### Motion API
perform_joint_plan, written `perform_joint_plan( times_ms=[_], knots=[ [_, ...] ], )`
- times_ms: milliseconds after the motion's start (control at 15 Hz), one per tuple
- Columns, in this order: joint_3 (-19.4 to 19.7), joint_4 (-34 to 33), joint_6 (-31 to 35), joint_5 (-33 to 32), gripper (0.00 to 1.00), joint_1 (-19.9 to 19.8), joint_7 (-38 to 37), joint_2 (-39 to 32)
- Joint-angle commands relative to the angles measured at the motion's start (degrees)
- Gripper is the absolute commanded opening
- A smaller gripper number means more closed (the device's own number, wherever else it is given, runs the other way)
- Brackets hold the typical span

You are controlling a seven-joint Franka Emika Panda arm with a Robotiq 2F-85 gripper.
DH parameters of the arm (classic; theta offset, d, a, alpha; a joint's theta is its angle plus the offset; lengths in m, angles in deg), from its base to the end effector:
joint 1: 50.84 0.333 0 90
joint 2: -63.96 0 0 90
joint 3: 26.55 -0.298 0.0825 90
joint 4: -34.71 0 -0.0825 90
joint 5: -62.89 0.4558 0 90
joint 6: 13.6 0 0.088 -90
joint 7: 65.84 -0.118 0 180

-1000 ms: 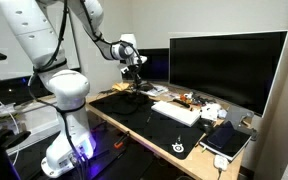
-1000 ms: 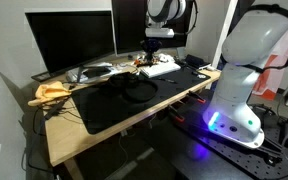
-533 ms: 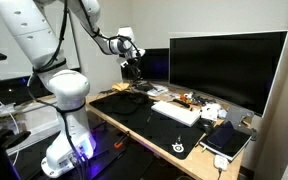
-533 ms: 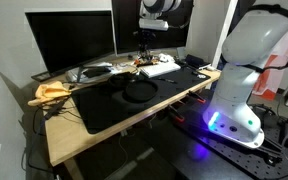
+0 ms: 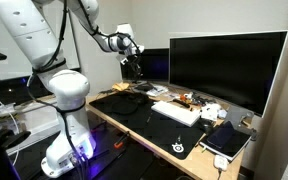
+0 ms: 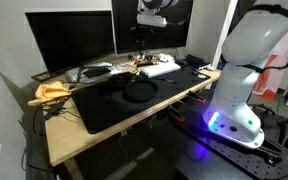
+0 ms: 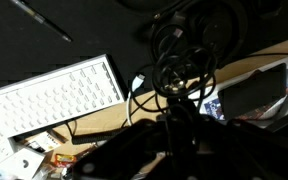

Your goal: Move the black cable to the back of the desk

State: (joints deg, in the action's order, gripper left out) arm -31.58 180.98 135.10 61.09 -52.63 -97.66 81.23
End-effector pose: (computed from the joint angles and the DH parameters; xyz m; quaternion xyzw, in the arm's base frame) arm 0.5183 0.0278 0.3373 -0.9575 0.2314 -0.1695 0.0289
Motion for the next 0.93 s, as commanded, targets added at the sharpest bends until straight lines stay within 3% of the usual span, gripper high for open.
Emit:
perform_joint_plan(
  times_ms=[0, 133, 200, 867],
  knots=[
    [-0.79, -0.05, -0.09, 0.56, 0.11, -0.82, 0.49, 0.0],
    [-0.79, -0.05, -0.09, 0.56, 0.11, -0.82, 0.49, -0.01],
    [-0.95, -0.2, 0.1, 0.5, 0.03, -0.84, 0.16, -0.46],
    [-1.34, -4.21, 9.69, -0.16, 0.03, -1.01, -5.43, -8.01]
  ],
)
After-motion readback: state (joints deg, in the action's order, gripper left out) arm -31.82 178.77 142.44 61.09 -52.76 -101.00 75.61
